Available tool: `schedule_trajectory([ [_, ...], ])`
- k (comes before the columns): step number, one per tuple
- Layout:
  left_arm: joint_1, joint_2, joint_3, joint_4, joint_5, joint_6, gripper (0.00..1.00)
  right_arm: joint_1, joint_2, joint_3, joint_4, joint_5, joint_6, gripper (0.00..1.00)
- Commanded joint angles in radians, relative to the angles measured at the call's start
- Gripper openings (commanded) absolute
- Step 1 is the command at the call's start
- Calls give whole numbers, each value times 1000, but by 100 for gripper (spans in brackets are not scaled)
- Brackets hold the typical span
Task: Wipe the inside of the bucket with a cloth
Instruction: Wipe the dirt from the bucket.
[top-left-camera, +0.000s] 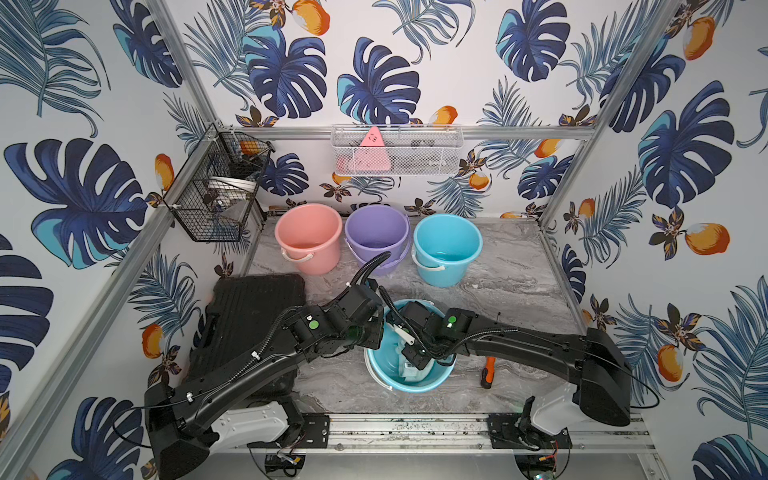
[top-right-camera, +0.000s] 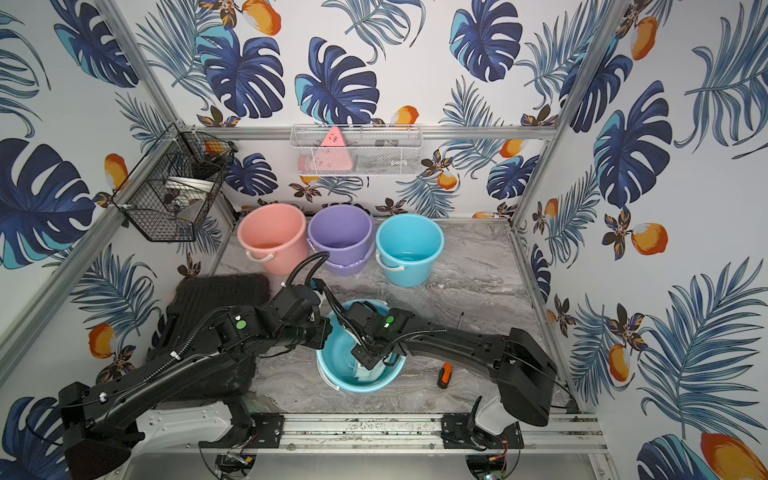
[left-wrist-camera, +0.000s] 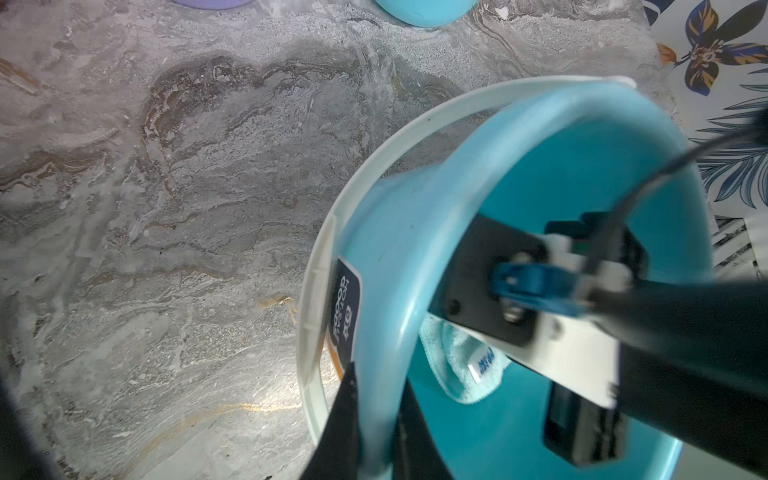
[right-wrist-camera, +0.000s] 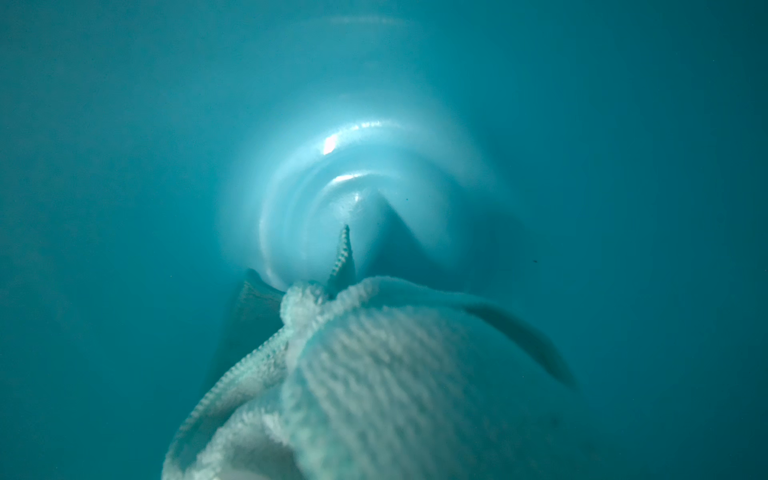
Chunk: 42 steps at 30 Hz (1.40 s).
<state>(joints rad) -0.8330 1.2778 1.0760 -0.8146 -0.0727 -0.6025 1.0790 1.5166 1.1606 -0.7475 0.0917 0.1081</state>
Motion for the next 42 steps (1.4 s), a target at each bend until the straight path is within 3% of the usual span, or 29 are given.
schedule_trajectory([
  [1, -3, 0, -2, 32, 33, 11, 0, 0, -53, 58, -131, -26, 68, 0],
  [14, -3, -6, -4, 37, 34, 7, 0, -1, -130, 253, -483, -211, 270, 0],
  [26, -3, -11, -5, 38, 37, 0, 0, -1, -26, 213, -366, -366, 462, 0],
  [33, -5, -14, -7, 35, 36, 0, 0, -1, 52, 169, -251, -326, 506, 0],
  [42, -5, -13, -9, 38, 36, -3, 0, 0, 155, 75, -86, -148, 583, 0],
])
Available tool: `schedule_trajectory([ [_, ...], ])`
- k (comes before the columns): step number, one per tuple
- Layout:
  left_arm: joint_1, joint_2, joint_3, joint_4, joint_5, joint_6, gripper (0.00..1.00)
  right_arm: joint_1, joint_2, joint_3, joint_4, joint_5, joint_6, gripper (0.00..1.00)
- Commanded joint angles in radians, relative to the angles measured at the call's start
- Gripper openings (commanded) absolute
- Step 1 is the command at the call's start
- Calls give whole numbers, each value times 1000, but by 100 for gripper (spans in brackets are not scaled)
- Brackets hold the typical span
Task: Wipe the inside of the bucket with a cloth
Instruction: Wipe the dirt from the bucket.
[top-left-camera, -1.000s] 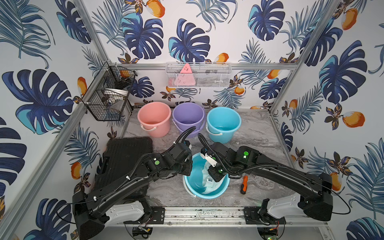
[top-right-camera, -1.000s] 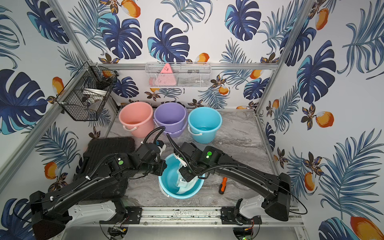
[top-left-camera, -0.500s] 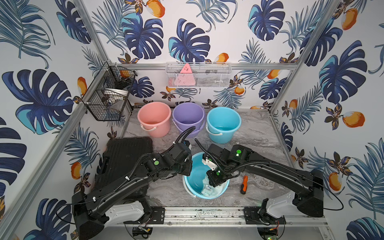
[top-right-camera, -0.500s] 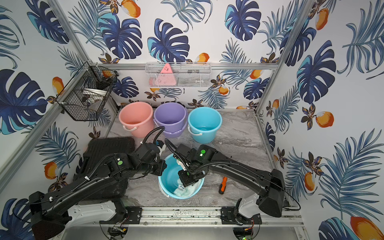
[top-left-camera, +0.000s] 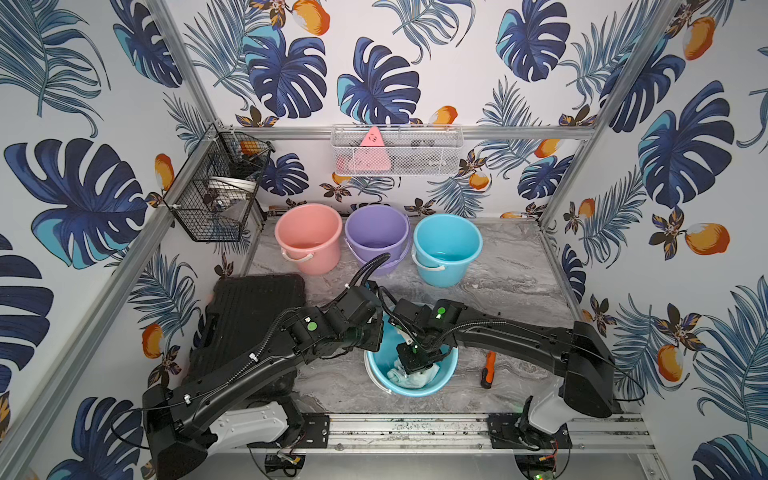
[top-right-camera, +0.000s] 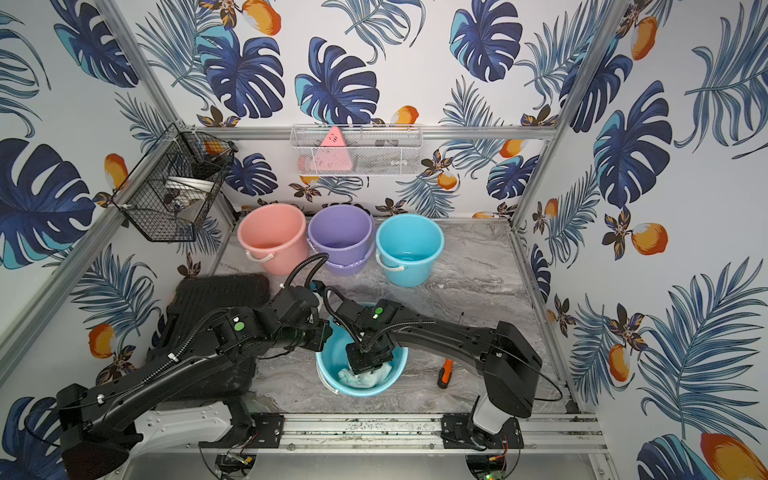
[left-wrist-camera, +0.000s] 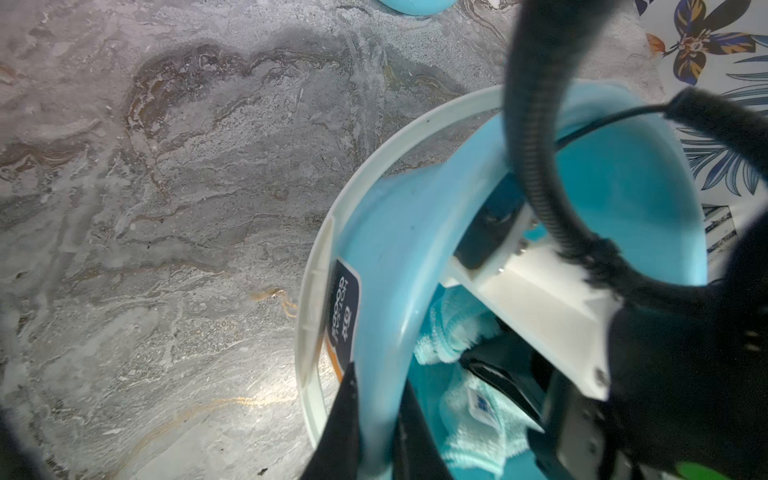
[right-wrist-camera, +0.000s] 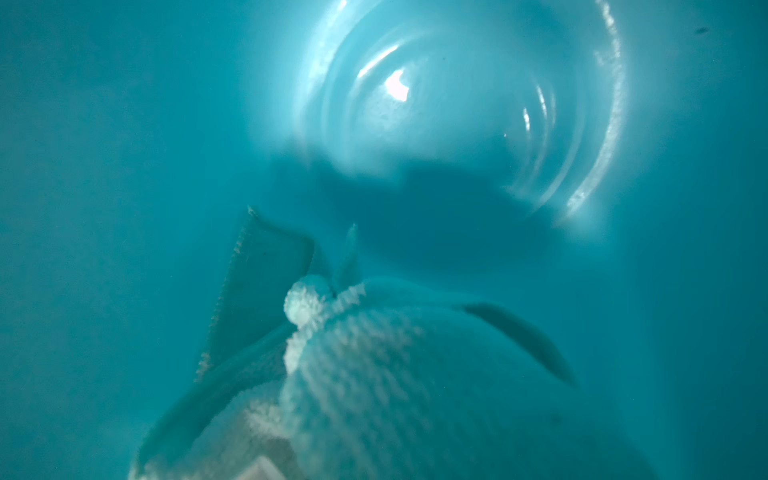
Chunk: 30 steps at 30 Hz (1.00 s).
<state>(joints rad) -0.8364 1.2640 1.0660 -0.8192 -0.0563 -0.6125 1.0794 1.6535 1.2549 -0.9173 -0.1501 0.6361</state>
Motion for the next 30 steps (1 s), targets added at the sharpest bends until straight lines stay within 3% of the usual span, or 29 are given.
schedule_trajectory([
  [1, -1, 2, 1, 42, 19, 7, 0, -1, 28, -37, 112, 110, 64, 0],
  [8, -1, 5, -1, 48, 23, 8, 0, 7, 58, -115, 277, 249, 100, 0],
  [12, -2, 9, -1, 48, 23, 7, 0, 16, 62, -170, 338, 267, 113, 0],
  [18, -2, 5, -4, 46, 15, 5, 0, 18, 19, -143, 263, 212, 125, 0],
  [30, -1, -1, -18, 63, 9, -9, 0, 17, -269, -128, 179, 1, 302, 0],
])
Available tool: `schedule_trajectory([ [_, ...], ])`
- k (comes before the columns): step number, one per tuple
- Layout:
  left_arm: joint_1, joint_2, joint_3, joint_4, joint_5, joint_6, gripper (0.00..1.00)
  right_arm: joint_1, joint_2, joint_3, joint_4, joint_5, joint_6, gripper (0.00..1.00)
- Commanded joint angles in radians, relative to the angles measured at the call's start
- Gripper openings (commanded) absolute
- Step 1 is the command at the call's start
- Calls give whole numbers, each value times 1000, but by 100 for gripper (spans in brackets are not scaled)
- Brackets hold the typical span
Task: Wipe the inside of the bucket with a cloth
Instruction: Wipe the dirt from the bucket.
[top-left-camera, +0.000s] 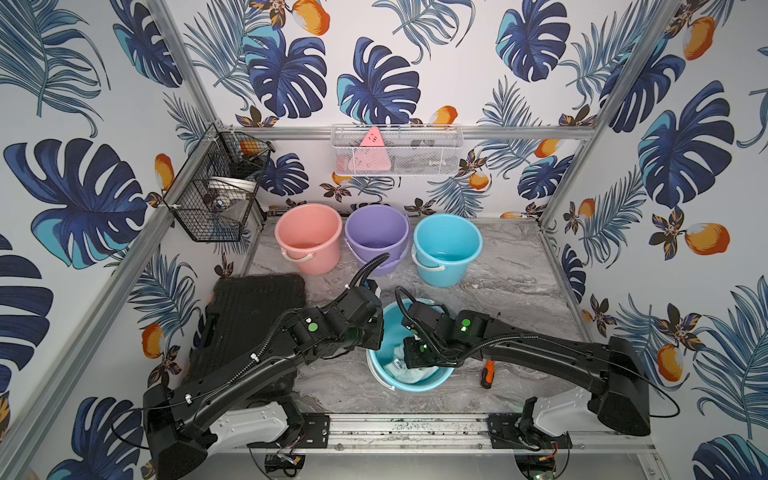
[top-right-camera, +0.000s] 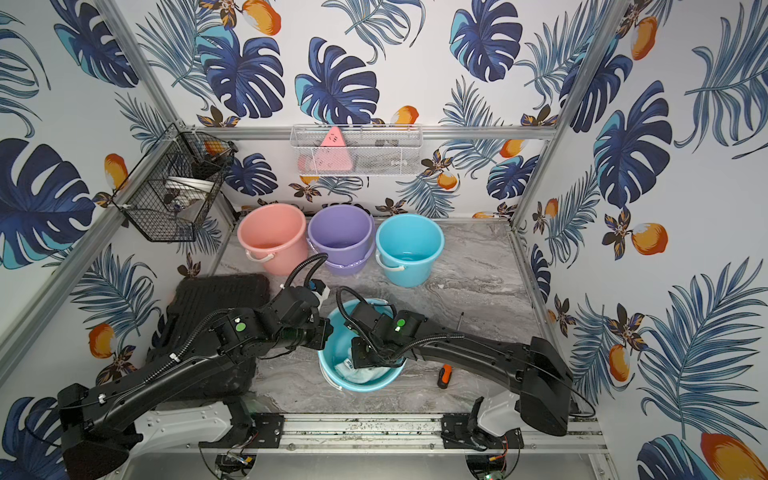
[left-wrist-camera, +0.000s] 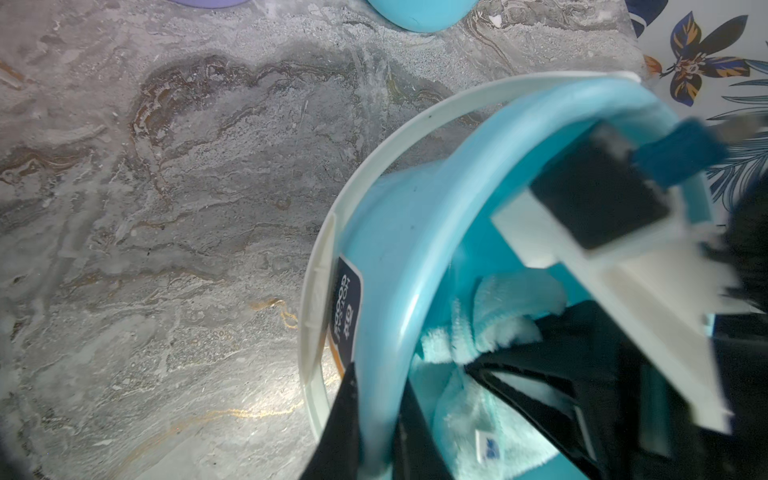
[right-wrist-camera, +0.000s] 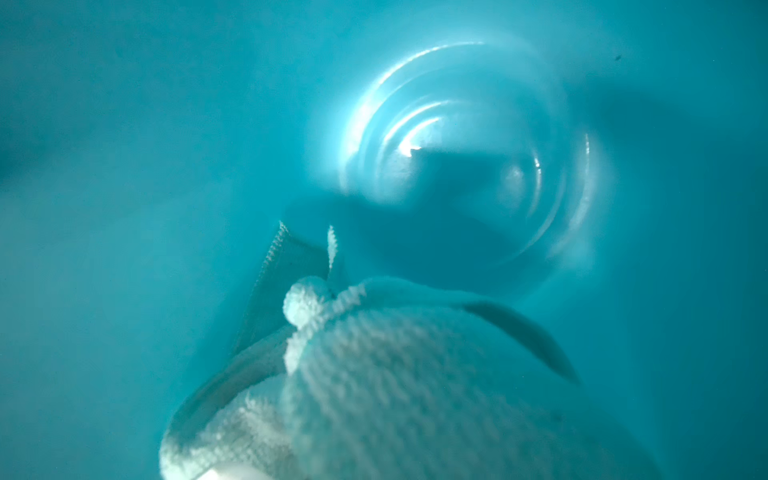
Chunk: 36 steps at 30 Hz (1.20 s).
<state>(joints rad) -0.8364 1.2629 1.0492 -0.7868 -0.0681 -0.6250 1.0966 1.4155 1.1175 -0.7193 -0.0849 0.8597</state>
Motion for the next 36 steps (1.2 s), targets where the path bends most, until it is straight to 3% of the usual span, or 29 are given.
schedule_trajectory([
  [1, -2, 0, -3, 30, 22, 3, 0, 0, -47, 9, -15, -78, 98, 0],
  [6, -1, 4, 0, 30, 22, 6, 0, 0, -114, 9, 56, -114, 190, 0],
  [12, -1, 3, 3, 33, 25, 2, 0, -7, -174, -77, 274, -127, 316, 0],
  [20, -1, 3, 2, 37, 31, 3, 0, -28, -103, -87, 353, -115, 364, 0],
  [36, -1, -9, -1, 28, 25, -1, 0, -27, 110, -211, 435, 193, 497, 0],
])
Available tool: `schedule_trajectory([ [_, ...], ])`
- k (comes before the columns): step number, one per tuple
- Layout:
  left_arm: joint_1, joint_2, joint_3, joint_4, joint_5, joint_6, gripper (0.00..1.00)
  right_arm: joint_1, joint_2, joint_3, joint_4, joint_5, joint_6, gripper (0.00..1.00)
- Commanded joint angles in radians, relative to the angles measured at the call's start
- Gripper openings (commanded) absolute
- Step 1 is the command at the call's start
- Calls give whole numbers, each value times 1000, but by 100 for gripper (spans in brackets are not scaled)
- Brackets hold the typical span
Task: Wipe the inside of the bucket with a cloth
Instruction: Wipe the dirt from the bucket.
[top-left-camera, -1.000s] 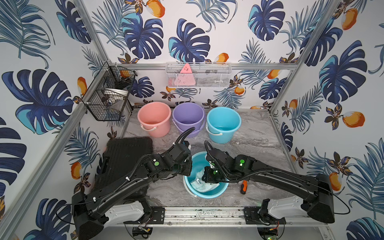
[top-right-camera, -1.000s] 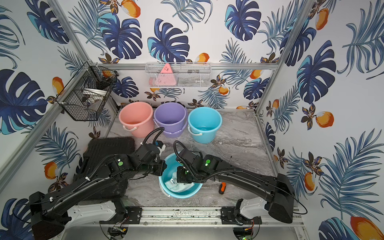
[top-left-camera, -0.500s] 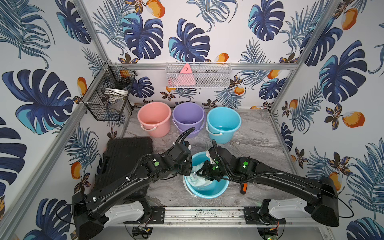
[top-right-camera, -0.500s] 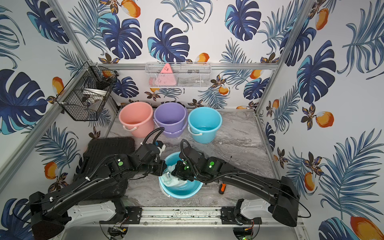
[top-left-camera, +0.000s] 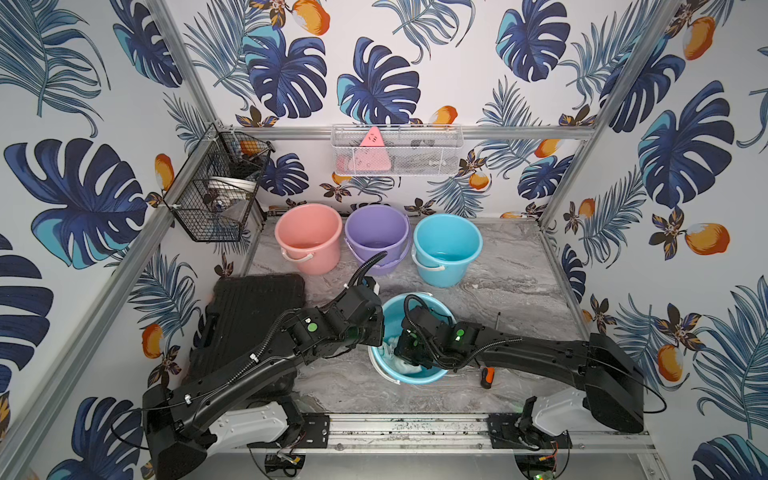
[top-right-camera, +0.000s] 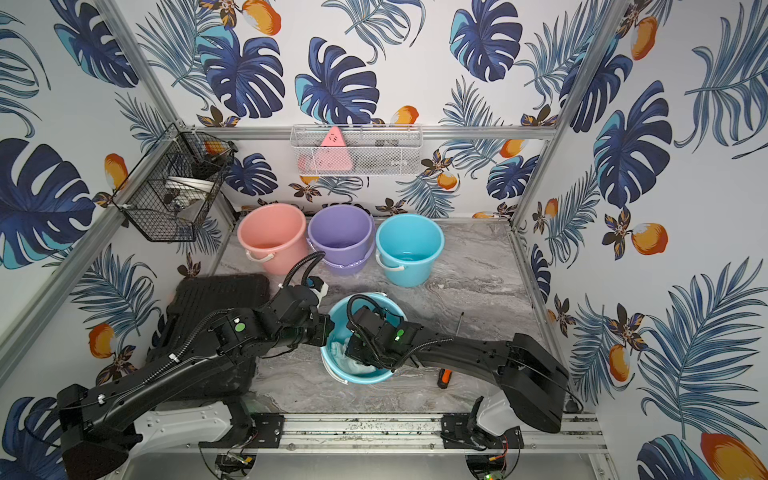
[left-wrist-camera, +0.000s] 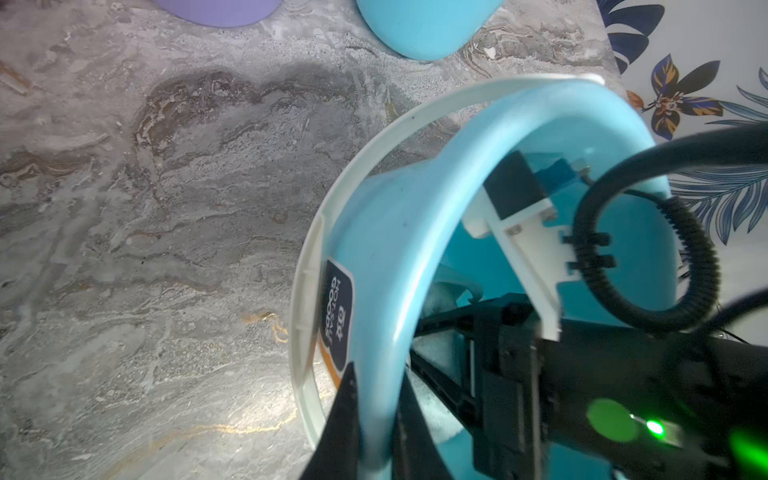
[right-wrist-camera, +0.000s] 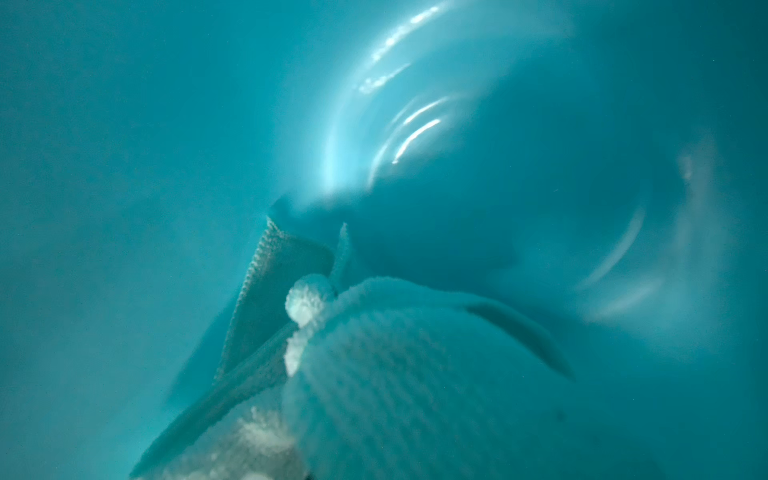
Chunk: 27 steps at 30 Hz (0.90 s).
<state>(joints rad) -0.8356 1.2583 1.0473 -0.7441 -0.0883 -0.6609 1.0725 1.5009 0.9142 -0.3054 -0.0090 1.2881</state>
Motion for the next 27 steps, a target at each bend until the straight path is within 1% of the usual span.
schedule_trajectory([
  [1, -3, -4, 1, -15, 45, 34, 0, -4, 44, -5, 18, 133, 68, 0],
  [7, -3, 1, -1, -9, 50, 32, 0, -2, 141, 17, -15, 195, 62, 0],
  [10, -3, 1, -5, -9, 50, 31, 0, -3, 141, 23, -36, 207, 51, 0],
  [16, -3, 10, -11, -15, 48, 29, 0, 1, 19, 27, -50, 213, -36, 0],
  [21, -3, 24, -7, -23, 48, 24, 0, 9, -115, 31, -43, 181, -136, 0],
  [23, -3, 28, -5, -26, 51, 24, 0, 10, -162, 33, -22, 165, -196, 0],
  [26, -3, 33, -5, -27, 56, 26, 0, 14, -218, 43, -2, 173, -304, 0],
  [27, -3, 34, -3, -28, 58, 25, 0, 14, -230, 52, 2, 177, -365, 0],
])
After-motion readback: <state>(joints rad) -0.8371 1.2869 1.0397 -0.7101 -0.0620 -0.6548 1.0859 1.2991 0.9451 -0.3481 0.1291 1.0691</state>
